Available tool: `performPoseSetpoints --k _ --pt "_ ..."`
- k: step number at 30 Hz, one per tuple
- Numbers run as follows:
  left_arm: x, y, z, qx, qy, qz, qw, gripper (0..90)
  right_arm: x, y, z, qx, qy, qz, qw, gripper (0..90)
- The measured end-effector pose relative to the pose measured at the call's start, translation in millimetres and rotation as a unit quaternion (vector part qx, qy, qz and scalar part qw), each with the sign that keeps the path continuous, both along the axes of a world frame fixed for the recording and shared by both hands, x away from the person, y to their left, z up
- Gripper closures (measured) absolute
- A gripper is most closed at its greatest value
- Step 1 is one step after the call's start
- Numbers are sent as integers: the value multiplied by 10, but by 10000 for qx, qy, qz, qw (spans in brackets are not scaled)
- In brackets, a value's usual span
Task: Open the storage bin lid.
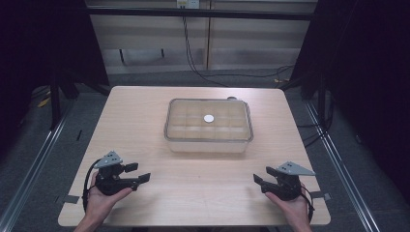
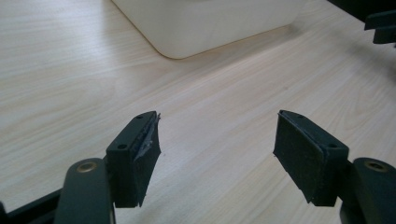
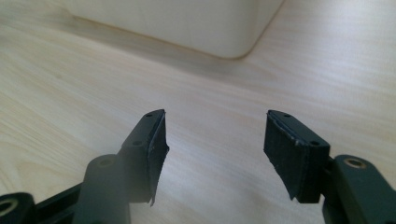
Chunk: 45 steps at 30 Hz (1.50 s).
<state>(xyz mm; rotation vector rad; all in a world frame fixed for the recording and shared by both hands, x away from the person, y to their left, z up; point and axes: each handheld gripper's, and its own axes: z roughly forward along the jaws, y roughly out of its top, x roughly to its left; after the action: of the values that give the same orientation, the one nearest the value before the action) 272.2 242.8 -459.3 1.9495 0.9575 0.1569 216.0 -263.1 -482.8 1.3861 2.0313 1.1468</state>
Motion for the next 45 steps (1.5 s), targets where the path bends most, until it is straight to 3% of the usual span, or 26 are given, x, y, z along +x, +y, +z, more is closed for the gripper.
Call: performPoseSetpoints --k 2,5,8,9,11,14,16,20,24,26,27,28,30,33,38,39,45 --pt "9 10 1 -217 95 -116 9997 279 12 -24 19 137 -49 35 9999 422" --pt "3 -27 3 73 -67 -125 9999 279 37 -46 20 262 -55 63 9996 423" --pt "21 -48 -13 90 -31 -149 9998 283 45 -41 32 360 -61 114 9993 416" --pt "45 -67 -30 52 107 -254 9996 311 46 -38 39 418 -35 149 9990 416" --pt "50 -94 -41 100 104 -302 9994 318 45 -25 50 379 -19 176 9991 433" --pt "22 -132 -31 283 -99 -478 9984 385 34 -23 78 489 1 167 9987 455" --pt "3 -155 -17 285 -192 -667 9972 413 28 -18 94 408 -34 189 9990 444" --pt "-20 -169 -14 323 -484 -723 9957 433 15 -4 136 420 53 287 9987 442" --pt "6 -177 -25 179 -467 -624 9968 482 45 16 177 477 86 357 9982 416" --pt "31 -192 -34 141 -565 -696 9959 480 75 30 203 408 72 389 9984 402" --pt "32 -212 -28 237 -719 -700 9947 469 85 32 215 437 57 388 9983 398" --pt "32 -212 -28 237 -719 -700 9947 463 85 32 215 437 57 388 9983 398" --pt "25 -227 14 488 -693 -651 9943 467 91 28 250 405 -12 378 9985 396" --pt "81 -193 56 198 -315 -628 9973 395 95 -4 285 400 -24 415 9983 396" --pt "164 -198 99 110 -312 -523 9981 337 135 -52 406 517 65 471 9975 363" --pt "208 -240 90 224 -303 -522 9979 334 137 -50 436 539 57 486 9973 360" --pt "337 -346 149 158 -322 -582 9977 312 242 -16 536 483 -55 445 9978 321"
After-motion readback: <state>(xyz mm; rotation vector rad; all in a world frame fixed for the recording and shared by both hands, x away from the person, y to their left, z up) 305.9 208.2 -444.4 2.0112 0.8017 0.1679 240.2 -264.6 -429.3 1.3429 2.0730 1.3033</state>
